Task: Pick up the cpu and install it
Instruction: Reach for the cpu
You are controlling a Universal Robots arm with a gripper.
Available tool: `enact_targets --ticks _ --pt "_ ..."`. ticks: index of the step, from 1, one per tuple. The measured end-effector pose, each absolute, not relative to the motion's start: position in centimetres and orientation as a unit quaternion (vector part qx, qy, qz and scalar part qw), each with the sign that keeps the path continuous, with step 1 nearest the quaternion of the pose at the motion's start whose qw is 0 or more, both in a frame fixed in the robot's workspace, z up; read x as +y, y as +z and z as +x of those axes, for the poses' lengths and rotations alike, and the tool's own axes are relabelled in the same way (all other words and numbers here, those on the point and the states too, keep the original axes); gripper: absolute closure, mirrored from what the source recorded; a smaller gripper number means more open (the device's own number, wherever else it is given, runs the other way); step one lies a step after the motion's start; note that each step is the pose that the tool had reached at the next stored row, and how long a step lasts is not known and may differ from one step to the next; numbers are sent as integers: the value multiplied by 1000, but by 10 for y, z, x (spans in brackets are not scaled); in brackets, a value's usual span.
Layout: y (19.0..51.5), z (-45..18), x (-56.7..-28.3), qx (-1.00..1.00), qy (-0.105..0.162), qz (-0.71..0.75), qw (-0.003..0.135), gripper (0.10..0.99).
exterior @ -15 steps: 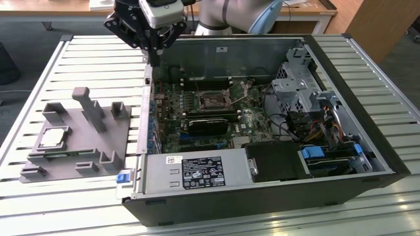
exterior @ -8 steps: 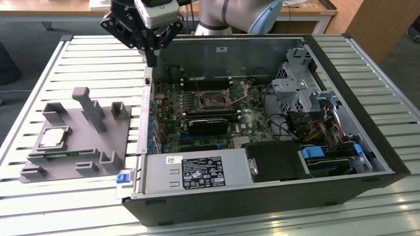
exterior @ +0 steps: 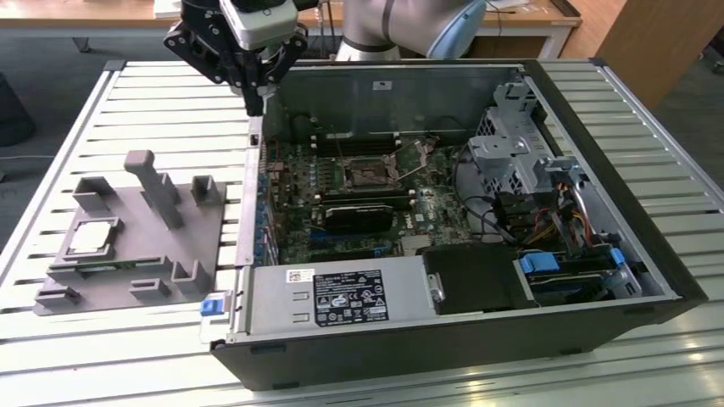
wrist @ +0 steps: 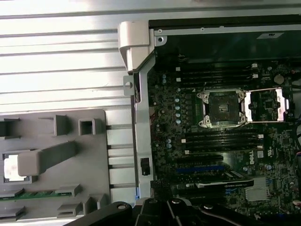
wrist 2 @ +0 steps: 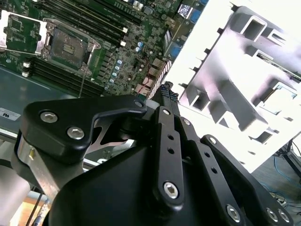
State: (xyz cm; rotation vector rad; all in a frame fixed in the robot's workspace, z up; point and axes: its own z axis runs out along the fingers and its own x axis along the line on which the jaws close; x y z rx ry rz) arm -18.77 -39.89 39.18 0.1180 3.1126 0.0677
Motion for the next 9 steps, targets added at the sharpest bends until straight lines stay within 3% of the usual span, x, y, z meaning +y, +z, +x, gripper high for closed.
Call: enact_targets --ticks 9 --pt "392 -196 -399 999 22 38 13 980"
